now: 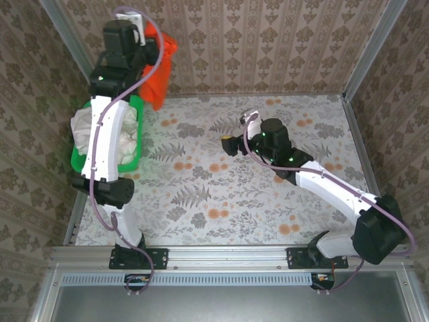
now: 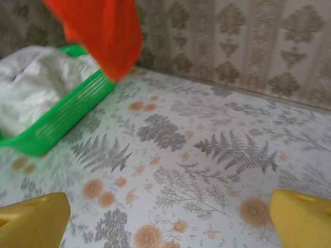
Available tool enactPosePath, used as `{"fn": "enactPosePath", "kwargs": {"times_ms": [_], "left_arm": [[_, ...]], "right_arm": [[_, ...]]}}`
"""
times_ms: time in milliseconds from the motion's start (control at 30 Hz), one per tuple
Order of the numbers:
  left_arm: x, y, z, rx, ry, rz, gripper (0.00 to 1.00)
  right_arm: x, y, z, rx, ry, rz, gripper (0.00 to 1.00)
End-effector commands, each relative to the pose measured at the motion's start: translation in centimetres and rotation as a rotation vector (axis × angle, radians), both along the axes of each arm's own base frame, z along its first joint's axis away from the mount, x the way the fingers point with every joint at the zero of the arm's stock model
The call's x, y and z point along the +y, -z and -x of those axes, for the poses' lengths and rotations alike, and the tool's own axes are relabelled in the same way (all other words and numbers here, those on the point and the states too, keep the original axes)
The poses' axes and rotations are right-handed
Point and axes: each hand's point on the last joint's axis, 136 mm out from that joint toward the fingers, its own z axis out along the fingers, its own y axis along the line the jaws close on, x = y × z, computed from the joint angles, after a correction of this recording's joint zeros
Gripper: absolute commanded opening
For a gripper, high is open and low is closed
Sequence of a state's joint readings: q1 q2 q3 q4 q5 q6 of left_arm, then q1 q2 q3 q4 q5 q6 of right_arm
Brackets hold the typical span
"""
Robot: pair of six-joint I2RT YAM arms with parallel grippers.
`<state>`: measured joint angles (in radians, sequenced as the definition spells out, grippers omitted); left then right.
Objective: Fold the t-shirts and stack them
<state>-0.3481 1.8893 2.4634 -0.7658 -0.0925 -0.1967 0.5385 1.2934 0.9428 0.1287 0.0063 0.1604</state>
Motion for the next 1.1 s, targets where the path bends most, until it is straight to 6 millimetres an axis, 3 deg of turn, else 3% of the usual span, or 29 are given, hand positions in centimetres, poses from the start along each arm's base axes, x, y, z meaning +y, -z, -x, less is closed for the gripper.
{"fn": "enactPosePath", "kwargs": {"times_ms": [0,133,200,267,333,400,467,533,633,933,1067], "left_arm": [[-4.5,3.1,0.0,0.058,0.112,-0.023,0.0],[-10.9,8.2,1.3,0.147,0.287,-0.011,0.0],[-13.0,11.2,2.3,0.17,0.354,-0.032,0.24],[-13.1,14.5,3.2,0.202,0.34,-0.003,0.49],[-11.9,17.6,4.5,0.23,0.292,0.056,0.75],[-10.0,20.2,5.9,0.264,0.218,0.061,0.91],[-7.4,22.5,7.3,0.314,0.114,0.052,1.0],[-5.2,24.5,8.6,0.377,0.03,0.064,1.0],[-3.9,27.0,9.8,0.479,-0.029,0.119,1.0],[-7.9,32.4,8.5,0.736,-0.128,0.245,1.0],[-8.9,35.2,7.0,0.818,-0.2,0.355,0.91]], "right_arm": [[-4.4,-0.7,-0.5,0.0,0.212,-0.146,1.0],[-8.3,1.1,0.2,0.072,0.352,-0.163,1.0],[-10.5,2.2,0.5,0.153,0.443,-0.228,1.0],[-12.2,2.8,0.9,0.208,0.503,-0.282,1.0],[-13.0,3.3,1.3,0.238,0.53,-0.323,1.0],[-13.8,3.9,1.7,0.262,0.57,-0.36,1.0],[-14.3,4.6,1.9,0.296,0.606,-0.407,1.0],[-14.7,5.9,1.9,0.351,0.654,-0.438,1.0],[-13.2,7.3,1.0,0.426,0.583,-0.353,1.0],[-9.8,11.7,-3.0,0.601,0.512,-0.33,1.0],[-8.4,14.1,-4.9,0.687,0.492,-0.358,1.0]]}}
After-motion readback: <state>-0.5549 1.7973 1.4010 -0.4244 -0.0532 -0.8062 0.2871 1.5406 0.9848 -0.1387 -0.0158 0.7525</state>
